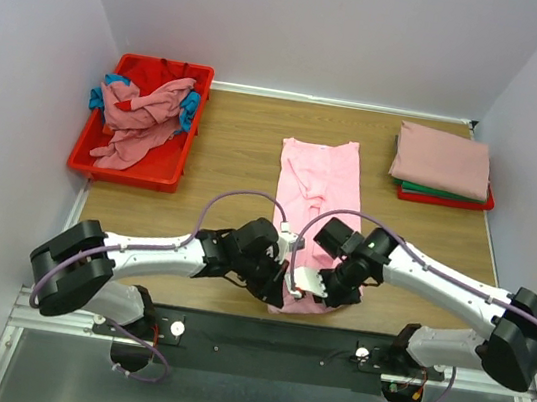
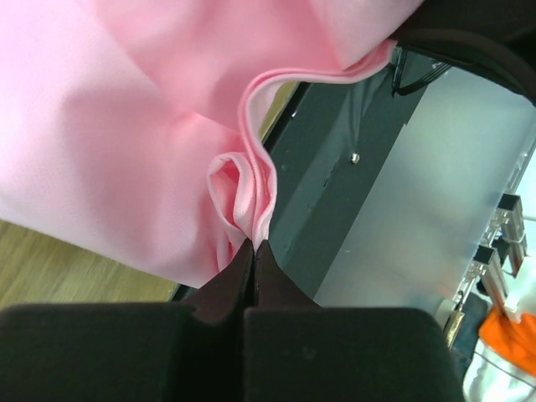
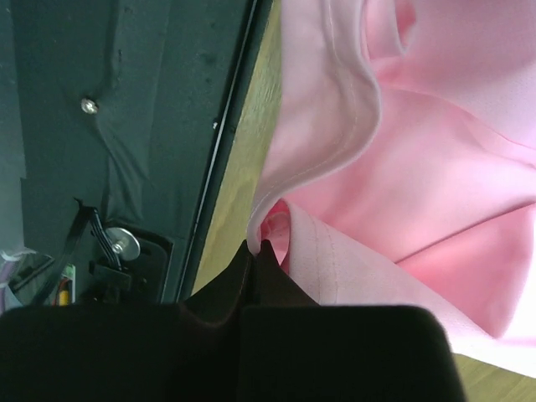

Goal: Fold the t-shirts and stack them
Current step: Fold the tshirt

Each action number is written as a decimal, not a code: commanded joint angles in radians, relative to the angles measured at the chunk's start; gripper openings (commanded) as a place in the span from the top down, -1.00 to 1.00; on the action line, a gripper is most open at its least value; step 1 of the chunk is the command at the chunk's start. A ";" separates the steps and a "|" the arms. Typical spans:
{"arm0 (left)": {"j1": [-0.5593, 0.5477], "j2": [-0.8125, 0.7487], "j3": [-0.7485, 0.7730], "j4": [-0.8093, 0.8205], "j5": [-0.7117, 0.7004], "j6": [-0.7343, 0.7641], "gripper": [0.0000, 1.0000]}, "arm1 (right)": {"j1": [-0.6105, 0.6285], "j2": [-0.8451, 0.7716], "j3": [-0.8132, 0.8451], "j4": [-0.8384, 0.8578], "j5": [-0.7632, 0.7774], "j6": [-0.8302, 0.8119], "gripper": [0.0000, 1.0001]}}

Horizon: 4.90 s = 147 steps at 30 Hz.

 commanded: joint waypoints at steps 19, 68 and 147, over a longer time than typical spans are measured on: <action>-0.033 -0.053 -0.085 0.083 0.002 -0.119 1.00 | 0.120 0.061 0.020 0.027 0.141 -0.018 0.99; -0.094 -0.114 0.032 -0.072 0.005 -0.076 1.00 | -0.011 -0.158 -0.005 -0.152 -0.164 -0.047 0.99; 0.624 0.820 0.866 -0.171 -0.064 0.206 0.32 | -0.829 0.912 0.672 0.480 -0.227 0.693 0.76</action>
